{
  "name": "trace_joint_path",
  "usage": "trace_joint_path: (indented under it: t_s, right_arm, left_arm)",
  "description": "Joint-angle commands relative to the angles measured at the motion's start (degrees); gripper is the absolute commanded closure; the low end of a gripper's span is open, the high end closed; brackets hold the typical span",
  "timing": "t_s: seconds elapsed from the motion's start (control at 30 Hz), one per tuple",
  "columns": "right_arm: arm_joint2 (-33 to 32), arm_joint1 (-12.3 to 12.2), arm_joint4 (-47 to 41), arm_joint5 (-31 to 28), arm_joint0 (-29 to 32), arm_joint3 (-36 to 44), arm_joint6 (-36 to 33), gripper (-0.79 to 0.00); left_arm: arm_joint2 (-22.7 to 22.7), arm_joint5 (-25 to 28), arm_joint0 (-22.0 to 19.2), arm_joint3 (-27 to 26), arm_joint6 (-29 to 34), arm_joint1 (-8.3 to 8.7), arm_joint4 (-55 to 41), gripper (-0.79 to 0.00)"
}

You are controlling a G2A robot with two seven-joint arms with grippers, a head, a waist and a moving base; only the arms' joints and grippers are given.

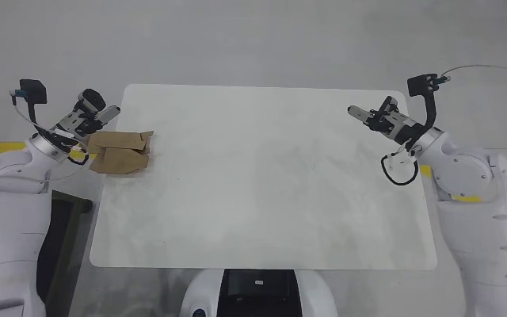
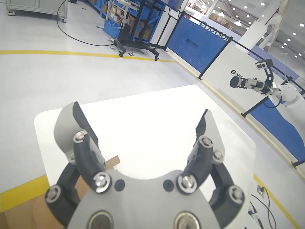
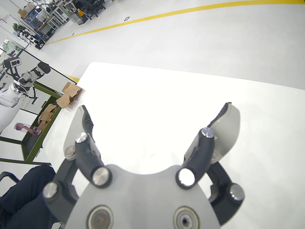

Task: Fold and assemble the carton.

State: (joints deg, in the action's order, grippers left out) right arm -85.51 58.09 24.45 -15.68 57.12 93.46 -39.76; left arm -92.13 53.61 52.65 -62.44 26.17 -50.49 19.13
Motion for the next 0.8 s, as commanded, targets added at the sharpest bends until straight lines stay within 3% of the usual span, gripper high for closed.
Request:
trace_joint_path:
  t_s: [0.0,0.13,0.23,0.37,0.77]
  right_arm:
    - [0.0,0.0,0.0,0.0,0.0,0.0,0.0,-0.785]
    - [0.0,0.0,0.0,0.0,0.0,0.0,0.0,-0.785]
    - [0.0,0.0,0.0,0.0,0.0,0.0,0.0,-0.785]
    - [0.0,0.0,0.0,0.0,0.0,0.0,0.0,-0.785]
    - [0.0,0.0,0.0,0.0,0.0,0.0,0.0,-0.785]
  left_arm:
    - [0.0,0.0,0.0,0.0,0.0,0.00,0.0,-0.785]
    - [0.0,0.0,0.0,0.0,0.0,0.00,0.0,-0.785]
    - [-0.5,-3.3,0.5,0.7,-0.4,0.11,-0.4,-0.785]
    - [-1.6,-7.2,-1.0,3.2,4.1,0.63,-5.6,-0.785]
    - [-6.9,-15.2,-8.7,19.9,16.5,3.29,-14.0,-0.785]
